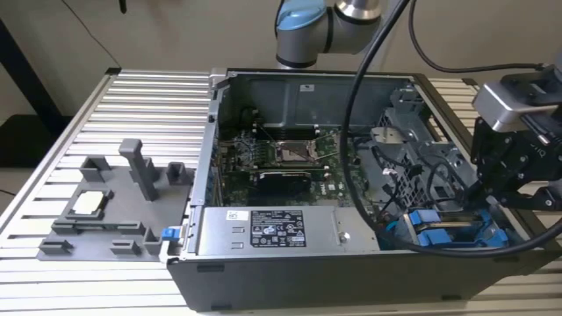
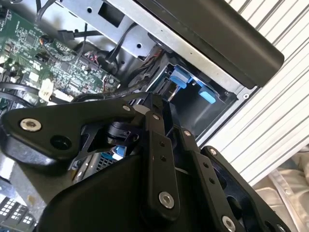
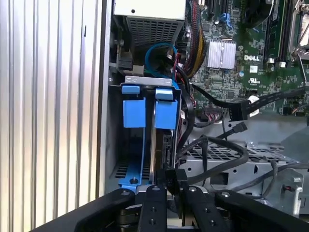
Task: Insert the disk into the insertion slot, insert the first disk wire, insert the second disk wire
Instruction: 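Insert the first disk wire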
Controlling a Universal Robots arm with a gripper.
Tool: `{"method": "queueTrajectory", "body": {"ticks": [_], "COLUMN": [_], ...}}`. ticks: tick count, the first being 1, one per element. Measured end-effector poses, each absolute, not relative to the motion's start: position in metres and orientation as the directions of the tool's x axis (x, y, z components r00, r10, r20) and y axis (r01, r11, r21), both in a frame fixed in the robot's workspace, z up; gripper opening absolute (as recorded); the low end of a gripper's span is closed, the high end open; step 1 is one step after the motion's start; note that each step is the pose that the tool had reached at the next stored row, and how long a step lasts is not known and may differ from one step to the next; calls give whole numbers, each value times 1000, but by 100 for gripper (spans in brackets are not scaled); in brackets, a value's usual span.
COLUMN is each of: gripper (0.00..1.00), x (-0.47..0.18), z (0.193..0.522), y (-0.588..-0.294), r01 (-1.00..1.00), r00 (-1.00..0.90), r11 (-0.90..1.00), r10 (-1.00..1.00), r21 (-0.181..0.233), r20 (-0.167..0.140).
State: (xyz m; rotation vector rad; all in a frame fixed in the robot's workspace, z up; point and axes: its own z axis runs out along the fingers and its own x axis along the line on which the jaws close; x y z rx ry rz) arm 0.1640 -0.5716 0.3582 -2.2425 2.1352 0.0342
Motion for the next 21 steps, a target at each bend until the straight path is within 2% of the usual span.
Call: {"method": "queueTrajectory", "body": {"ticks": [12,21], "gripper": [19,19], "x": [171,171], "z": [354,349], "y": [-573,-573], "r01": [-999,-999], "r00": [41,36], "r11": [-41,-36], "r10": [-998,-997], "r21": [-1,-2], "r20": [-48,-70]}}
